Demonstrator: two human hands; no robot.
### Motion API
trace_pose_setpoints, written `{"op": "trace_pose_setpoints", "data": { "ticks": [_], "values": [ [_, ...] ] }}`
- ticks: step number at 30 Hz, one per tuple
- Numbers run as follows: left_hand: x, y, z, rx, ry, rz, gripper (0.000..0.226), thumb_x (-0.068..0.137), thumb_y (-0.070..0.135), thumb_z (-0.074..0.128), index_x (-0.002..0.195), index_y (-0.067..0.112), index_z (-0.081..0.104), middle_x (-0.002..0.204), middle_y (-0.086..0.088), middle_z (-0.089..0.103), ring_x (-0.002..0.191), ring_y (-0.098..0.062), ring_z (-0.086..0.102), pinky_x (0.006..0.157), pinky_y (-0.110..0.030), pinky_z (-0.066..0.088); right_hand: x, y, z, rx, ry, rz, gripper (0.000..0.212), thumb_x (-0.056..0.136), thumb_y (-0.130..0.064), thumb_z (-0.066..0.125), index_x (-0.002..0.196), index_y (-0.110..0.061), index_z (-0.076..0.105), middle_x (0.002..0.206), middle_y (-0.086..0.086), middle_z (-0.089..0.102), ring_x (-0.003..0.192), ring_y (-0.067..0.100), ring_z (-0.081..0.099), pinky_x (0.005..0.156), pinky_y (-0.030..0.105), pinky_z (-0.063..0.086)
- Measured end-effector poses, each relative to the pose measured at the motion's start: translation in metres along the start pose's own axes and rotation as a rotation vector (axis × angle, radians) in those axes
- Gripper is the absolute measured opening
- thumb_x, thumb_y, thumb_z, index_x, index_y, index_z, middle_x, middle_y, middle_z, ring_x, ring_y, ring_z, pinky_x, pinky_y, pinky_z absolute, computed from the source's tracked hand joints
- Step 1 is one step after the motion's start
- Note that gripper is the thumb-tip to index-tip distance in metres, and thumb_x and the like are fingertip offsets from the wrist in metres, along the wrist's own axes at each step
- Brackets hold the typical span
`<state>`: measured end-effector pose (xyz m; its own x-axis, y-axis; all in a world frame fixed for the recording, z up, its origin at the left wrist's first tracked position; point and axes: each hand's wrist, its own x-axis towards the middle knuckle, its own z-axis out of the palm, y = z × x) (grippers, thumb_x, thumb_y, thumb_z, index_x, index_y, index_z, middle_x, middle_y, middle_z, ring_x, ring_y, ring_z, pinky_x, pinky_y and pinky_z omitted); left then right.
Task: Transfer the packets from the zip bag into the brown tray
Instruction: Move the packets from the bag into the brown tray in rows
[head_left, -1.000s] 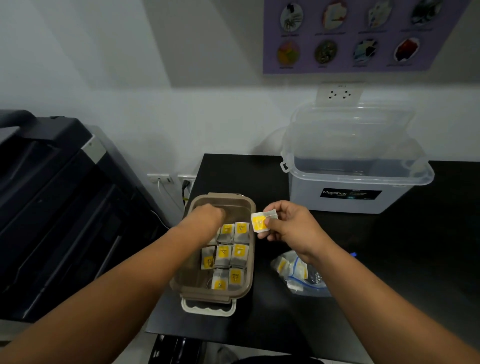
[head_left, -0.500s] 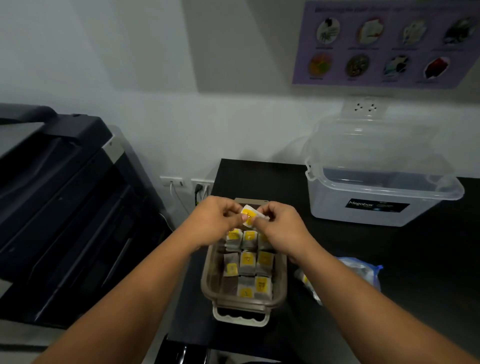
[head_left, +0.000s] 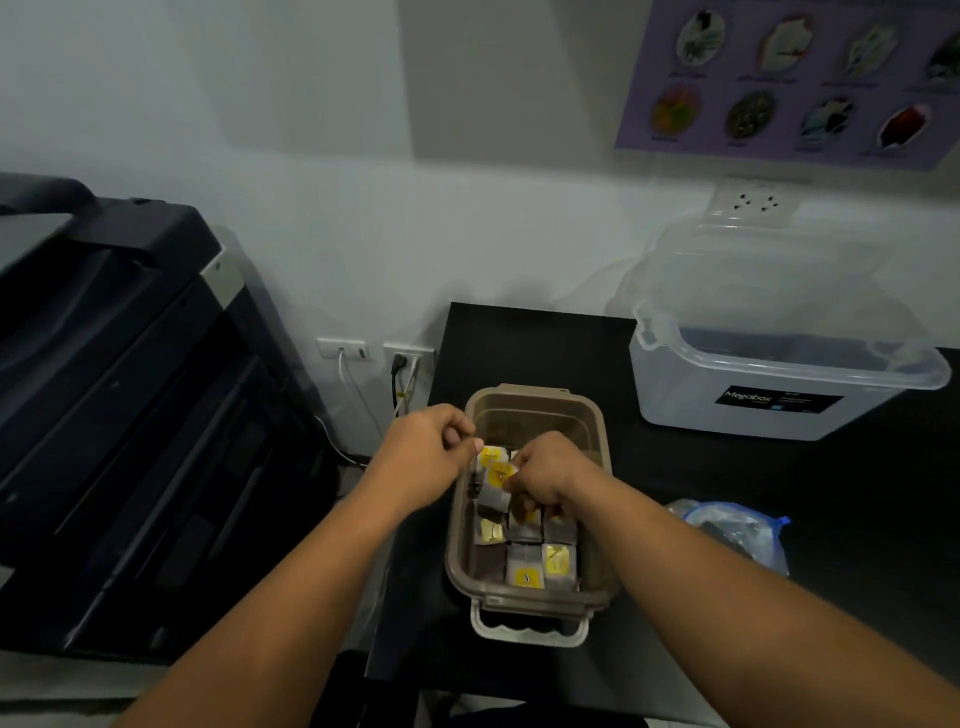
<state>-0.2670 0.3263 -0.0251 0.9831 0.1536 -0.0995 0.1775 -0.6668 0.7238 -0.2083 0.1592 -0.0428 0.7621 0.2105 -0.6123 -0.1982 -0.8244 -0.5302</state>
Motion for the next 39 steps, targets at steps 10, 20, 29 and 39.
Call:
{"op": "trace_pose_setpoints", "data": {
  "ticks": [10, 20, 29, 39],
  "values": [
    [0.004, -0.016, 0.009, 0.012, 0.051, 0.065, 0.022, 0.085, 0.033, 0.076, 0.102, 0.033, 0.062, 0.091, 0.012, 0.055, 0.083, -0.004, 0.058, 0.079, -0.032, 0.055, 0.026, -0.020, 0.027, -0.573, -0.093, 0.086, 0.048, 0.082, -0.023, 0.085, 0.123, -0.004, 0.069, 0.122, 0.016, 0.070, 0.113, 0.031, 0.069, 0.088, 0.037, 0.055],
    [0.004, -0.018, 0.006, 0.031, 0.019, 0.086, 0.024, 0.086, 0.036, 0.075, 0.104, 0.035, 0.060, 0.090, 0.013, 0.054, 0.080, -0.004, 0.056, 0.073, -0.025, 0.051, 0.027, -0.025, 0.032, -0.609, 0.045, 0.066, 0.050, 0.076, -0.023, 0.089, 0.120, -0.015, 0.066, 0.116, 0.008, 0.070, 0.106, 0.027, 0.070, 0.086, 0.039, 0.061],
    [0.006, -0.013, 0.000, 0.067, 0.028, 0.101, 0.024, 0.086, 0.034, 0.075, 0.107, 0.030, 0.064, 0.093, 0.013, 0.056, 0.085, -0.004, 0.058, 0.078, -0.028, 0.054, 0.015, -0.023, 0.023, -0.605, 0.082, -0.019, 0.029, 0.089, -0.020, 0.077, 0.116, -0.013, 0.069, 0.108, 0.008, 0.071, 0.101, 0.026, 0.071, 0.090, 0.042, 0.060],
    [0.020, 0.055, 0.003, 0.044, 0.163, 0.258, 0.011, 0.092, 0.030, 0.068, 0.102, 0.029, 0.067, 0.087, 0.014, 0.061, 0.077, 0.000, 0.058, 0.073, -0.022, 0.052, -0.037, 0.002, -0.055, -0.177, 0.303, -0.369, 0.022, 0.097, -0.016, 0.064, 0.112, -0.025, 0.078, 0.107, -0.004, 0.076, 0.098, 0.013, 0.069, 0.088, 0.029, 0.056]
  ]
}}
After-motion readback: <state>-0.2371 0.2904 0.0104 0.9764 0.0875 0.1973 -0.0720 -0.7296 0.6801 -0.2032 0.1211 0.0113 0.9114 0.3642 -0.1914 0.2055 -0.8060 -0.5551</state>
